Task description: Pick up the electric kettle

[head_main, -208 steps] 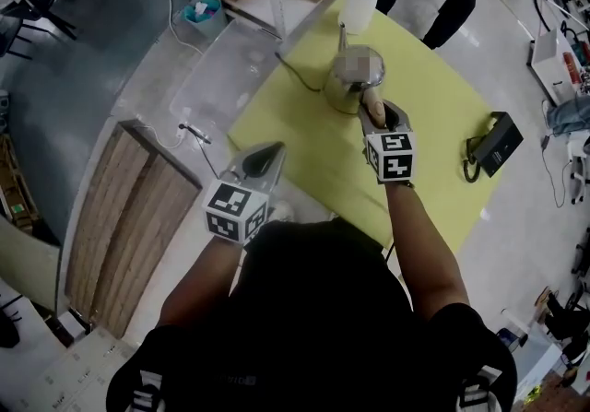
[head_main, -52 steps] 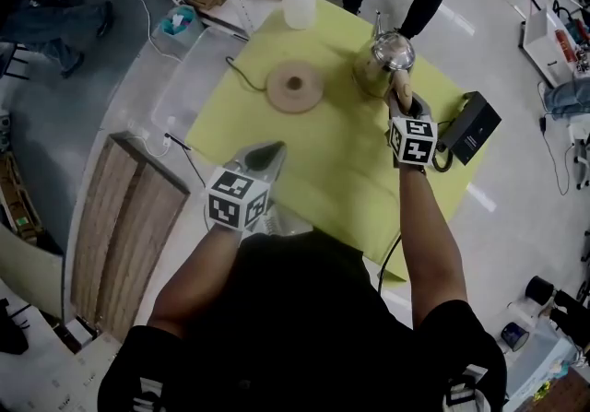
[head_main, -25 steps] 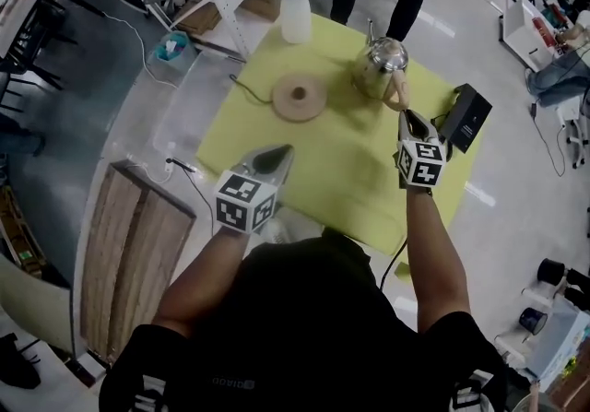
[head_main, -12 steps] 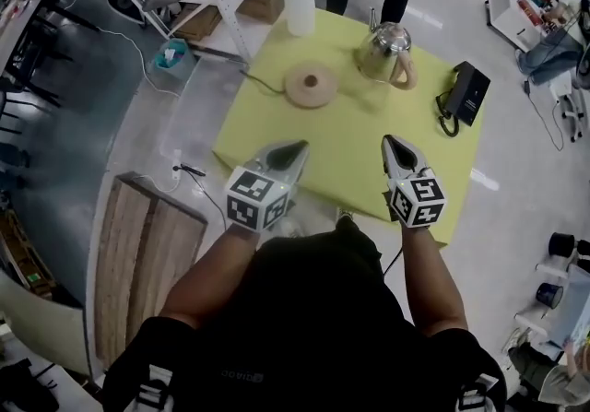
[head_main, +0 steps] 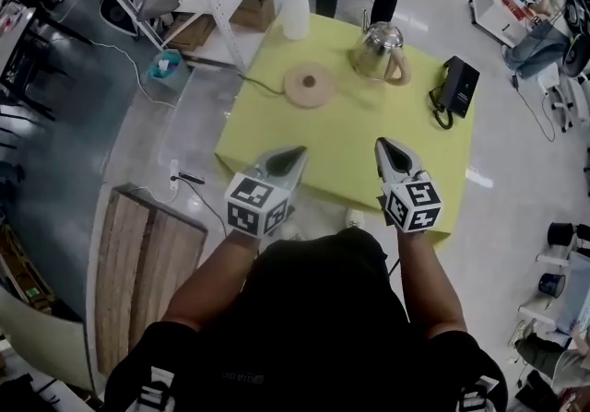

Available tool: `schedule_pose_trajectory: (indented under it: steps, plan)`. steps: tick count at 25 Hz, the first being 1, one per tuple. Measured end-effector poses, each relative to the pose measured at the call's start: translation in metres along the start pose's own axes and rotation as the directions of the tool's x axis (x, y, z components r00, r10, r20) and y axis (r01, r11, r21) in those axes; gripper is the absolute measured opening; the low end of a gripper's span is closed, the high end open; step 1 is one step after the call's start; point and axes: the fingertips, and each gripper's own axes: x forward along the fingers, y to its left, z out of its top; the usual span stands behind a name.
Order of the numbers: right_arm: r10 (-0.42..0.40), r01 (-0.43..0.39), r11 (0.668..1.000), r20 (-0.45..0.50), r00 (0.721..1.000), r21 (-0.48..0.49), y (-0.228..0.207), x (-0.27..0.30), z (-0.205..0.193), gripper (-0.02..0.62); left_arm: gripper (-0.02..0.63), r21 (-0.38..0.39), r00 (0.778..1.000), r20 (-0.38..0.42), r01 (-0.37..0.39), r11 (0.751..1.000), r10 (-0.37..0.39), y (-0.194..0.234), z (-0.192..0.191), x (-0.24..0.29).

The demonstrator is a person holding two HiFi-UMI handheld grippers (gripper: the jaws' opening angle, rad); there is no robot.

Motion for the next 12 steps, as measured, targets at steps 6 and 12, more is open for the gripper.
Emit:
schedule_pose_trajectory:
  steps: [6,12]
  plan:
    - [0.045,-0.045,0.999,-0.006,0.999,-0.015,0.001,-0.006,0.001,0.003,0.002,-0.015,0.999,0.018,-0.039,0.999,0.04,-0.005,0.0,-0.003]
    - [0.105,-0.106,0.994,-0.019,0.994,-0.035,-0.016,-0.018,0.0,0.003,0.002,-0.06,0.994,0.047,-0.092,0.994,0.095,-0.024,0.0,0.013]
